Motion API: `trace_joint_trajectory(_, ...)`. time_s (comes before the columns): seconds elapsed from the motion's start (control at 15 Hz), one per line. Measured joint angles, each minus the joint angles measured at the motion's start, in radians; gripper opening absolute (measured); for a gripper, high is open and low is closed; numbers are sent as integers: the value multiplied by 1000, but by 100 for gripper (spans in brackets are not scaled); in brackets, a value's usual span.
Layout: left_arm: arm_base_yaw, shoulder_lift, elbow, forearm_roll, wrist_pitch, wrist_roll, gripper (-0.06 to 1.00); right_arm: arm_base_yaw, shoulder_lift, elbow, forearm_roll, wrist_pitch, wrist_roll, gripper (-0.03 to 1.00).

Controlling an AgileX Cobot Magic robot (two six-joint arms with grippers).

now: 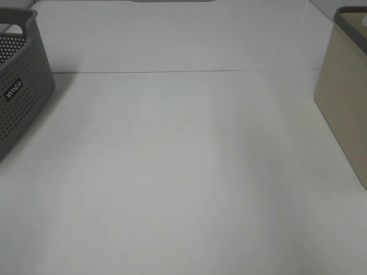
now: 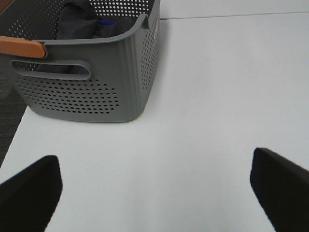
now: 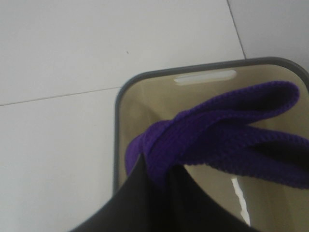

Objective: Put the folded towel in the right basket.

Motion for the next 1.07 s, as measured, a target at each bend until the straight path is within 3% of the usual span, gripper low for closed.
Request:
trace_joint_trajectory(0.2, 0, 0, 0, 0, 0, 0, 99, -45, 72, 0, -68, 27, 15, 6)
trace_joint_trajectory(0.33, 0, 0, 0, 0, 0, 0, 99, -45, 114, 0, -69, 33, 30, 16)
trace_joint_trajectory(0.4, 0, 0, 0, 0, 0, 0, 99, -45, 129, 0, -59, 34, 37, 29)
trace_joint_trajectory(0.6, 0, 0, 0, 0, 0, 0, 99, -45, 177, 0, -98, 38, 53, 86)
trace_joint_trajectory(0.87, 0, 0, 0, 0, 0, 0, 99, -45, 188, 0, -112, 38, 56, 97)
trace_joint_trajectory(1.07, 0, 0, 0, 0, 0, 0, 99, -42, 185, -5, -21, 78, 37, 97)
